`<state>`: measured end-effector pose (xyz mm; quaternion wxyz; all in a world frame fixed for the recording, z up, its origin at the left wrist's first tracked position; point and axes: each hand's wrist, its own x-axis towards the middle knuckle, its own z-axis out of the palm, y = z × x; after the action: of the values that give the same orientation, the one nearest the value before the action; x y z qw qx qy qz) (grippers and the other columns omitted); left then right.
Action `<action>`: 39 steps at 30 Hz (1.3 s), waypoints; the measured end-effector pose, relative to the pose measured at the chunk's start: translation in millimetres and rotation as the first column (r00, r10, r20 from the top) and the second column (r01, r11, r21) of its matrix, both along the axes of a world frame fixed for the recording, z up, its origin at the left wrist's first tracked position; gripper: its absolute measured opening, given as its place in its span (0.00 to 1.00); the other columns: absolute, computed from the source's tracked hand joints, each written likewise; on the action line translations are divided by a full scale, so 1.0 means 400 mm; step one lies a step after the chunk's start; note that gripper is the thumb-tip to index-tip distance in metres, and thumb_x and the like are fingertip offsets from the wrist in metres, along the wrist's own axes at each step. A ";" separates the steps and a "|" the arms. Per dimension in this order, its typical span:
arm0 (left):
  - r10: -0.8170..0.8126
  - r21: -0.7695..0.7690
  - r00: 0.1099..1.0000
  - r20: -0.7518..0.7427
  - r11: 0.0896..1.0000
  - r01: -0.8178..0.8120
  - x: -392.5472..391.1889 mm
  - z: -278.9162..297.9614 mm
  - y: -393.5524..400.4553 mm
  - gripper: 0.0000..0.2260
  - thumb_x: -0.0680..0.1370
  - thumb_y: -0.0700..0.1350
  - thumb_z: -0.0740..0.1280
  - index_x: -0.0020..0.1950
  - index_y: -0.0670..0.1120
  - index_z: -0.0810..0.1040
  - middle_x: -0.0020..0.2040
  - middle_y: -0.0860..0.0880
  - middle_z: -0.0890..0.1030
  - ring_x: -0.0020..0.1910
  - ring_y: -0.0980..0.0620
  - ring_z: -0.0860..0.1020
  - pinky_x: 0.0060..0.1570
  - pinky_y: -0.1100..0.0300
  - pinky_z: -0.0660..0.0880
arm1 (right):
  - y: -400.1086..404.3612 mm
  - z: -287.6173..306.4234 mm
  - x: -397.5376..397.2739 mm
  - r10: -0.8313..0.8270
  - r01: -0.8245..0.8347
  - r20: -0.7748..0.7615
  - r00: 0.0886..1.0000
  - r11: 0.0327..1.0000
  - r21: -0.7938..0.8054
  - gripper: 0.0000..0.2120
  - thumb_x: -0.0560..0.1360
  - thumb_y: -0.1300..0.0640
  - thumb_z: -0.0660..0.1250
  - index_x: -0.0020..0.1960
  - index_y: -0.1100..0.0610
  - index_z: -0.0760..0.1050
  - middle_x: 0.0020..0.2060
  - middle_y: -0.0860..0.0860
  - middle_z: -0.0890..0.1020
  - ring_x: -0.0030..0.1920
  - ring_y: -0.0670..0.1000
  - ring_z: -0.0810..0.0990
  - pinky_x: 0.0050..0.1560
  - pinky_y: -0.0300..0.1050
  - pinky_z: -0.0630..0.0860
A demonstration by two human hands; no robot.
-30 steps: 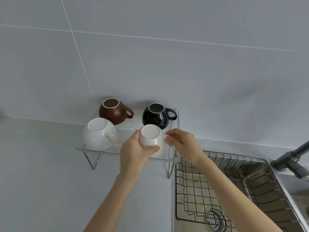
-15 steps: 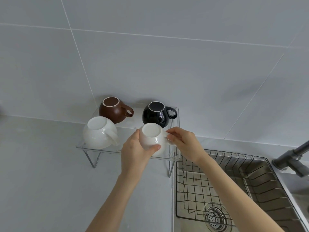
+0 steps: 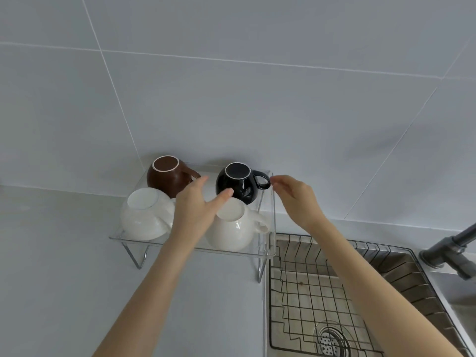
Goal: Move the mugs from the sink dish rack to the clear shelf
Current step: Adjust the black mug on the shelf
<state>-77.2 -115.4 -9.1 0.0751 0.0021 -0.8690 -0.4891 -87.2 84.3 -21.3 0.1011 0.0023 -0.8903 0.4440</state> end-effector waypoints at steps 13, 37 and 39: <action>-0.101 -0.147 0.995 0.003 0.984 0.100 -0.154 -0.030 0.062 0.16 0.67 0.44 0.73 0.52 0.40 0.79 0.49 0.40 0.83 0.50 0.42 0.78 0.45 0.59 0.68 | -0.027 -0.027 -0.126 0.035 -0.031 -0.032 0.999 0.992 0.123 0.11 0.74 0.67 0.59 0.53 0.65 0.77 0.44 0.65 0.83 0.46 0.65 0.78 0.47 0.49 0.71; -0.256 -0.125 0.967 0.003 0.959 0.254 -0.199 -0.030 0.022 0.17 0.65 0.39 0.73 0.54 0.45 0.80 0.51 0.42 0.84 0.51 0.46 0.79 0.54 0.56 0.72 | -0.026 -0.029 -0.115 0.012 0.008 -0.104 0.995 0.981 0.194 0.07 0.72 0.67 0.61 0.45 0.69 0.76 0.40 0.70 0.80 0.45 0.70 0.75 0.46 0.61 0.75; -0.252 -0.131 0.968 0.001 0.959 0.250 -0.201 -0.032 0.021 0.17 0.65 0.39 0.74 0.54 0.45 0.80 0.51 0.42 0.84 0.52 0.45 0.79 0.55 0.55 0.72 | -0.028 -0.028 -0.113 0.010 0.009 -0.099 0.995 0.982 0.190 0.07 0.72 0.67 0.61 0.45 0.69 0.76 0.41 0.71 0.80 0.46 0.70 0.76 0.47 0.62 0.74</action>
<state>-157.5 -107.0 -22.0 0.0194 -0.1170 -0.8916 -0.4370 -132.4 73.0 -32.3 0.1443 0.0344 -0.9225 0.3563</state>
